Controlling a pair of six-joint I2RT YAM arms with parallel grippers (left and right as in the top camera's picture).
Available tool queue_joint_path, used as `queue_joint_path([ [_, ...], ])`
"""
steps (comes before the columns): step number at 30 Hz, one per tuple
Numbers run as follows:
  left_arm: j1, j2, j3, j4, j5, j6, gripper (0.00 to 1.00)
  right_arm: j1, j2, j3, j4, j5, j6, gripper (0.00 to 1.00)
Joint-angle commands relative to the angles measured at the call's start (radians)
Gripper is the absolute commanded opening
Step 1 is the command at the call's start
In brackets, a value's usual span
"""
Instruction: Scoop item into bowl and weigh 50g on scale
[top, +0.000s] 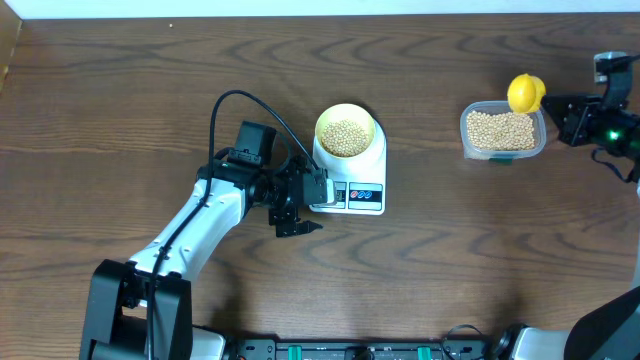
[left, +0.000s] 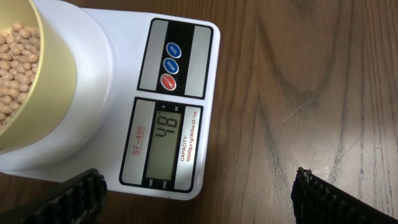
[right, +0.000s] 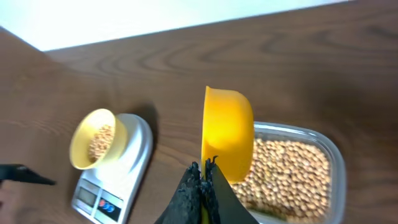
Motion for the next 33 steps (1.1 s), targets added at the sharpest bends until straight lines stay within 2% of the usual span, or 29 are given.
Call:
queue_joint_path([
  [1, -0.002, 0.003, -0.012, 0.0, 0.013, -0.012, 0.98, -0.013, 0.001, 0.011, -0.002, -0.048, 0.001, 0.03],
  [8, -0.002, 0.003, -0.012, 0.0, 0.013, -0.012, 0.98, 0.001, 0.045, 0.01, -0.071, 0.167, 0.001, 0.01],
  [16, -0.002, 0.003, -0.012, 0.0, 0.013, -0.012, 0.98, 0.105, 0.183, -0.001, -0.066, 0.345, -0.041, 0.01],
  [25, -0.002, 0.003, -0.012, 0.0, 0.013, -0.012, 0.98, 0.161, 0.322, -0.001, 0.006, 0.354, -0.048, 0.01],
  [33, -0.002, 0.003, -0.012, 0.0, 0.013, -0.012, 0.98, 0.152, 0.291, 0.012, 0.001, 0.353, -0.047, 0.01],
])
